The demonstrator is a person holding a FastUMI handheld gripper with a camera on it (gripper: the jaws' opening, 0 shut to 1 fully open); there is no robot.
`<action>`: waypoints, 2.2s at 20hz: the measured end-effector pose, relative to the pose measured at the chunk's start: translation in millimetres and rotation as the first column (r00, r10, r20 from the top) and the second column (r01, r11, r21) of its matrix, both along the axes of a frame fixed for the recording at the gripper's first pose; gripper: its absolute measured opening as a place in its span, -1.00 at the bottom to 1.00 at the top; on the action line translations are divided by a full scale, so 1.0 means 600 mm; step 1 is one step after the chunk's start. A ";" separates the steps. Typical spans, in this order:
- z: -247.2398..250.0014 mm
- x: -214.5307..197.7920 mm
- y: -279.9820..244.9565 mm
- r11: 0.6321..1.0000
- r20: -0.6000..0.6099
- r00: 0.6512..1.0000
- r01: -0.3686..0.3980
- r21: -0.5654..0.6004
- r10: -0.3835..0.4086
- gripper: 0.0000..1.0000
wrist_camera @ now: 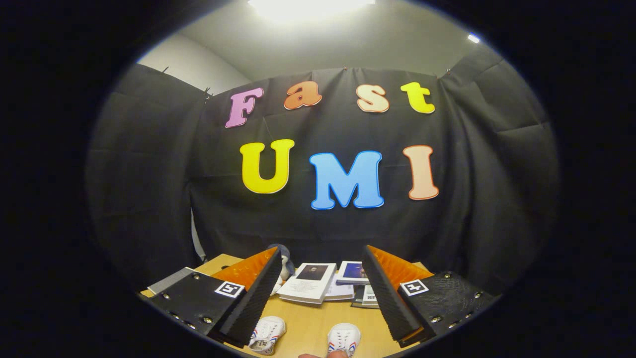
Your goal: Open the storage box then place both shoes into the box .Put the left shoe in first, then the right shoe, with the right side of both shoes facing outward in a uniform manner.
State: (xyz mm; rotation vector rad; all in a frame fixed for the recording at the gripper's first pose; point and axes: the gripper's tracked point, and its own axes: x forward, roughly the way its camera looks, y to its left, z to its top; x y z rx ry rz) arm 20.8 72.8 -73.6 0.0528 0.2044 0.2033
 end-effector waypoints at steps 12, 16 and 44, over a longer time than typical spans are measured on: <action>-0.194 -0.015 0.214 0.911 -0.346 0.859 -0.278 0.305 0.378 0.97; -0.256 -0.039 0.276 0.850 -0.442 0.752 -0.297 0.436 0.490 0.94; -0.443 -0.086 0.478 0.442 -0.426 0.365 0.044 0.896 0.828 0.67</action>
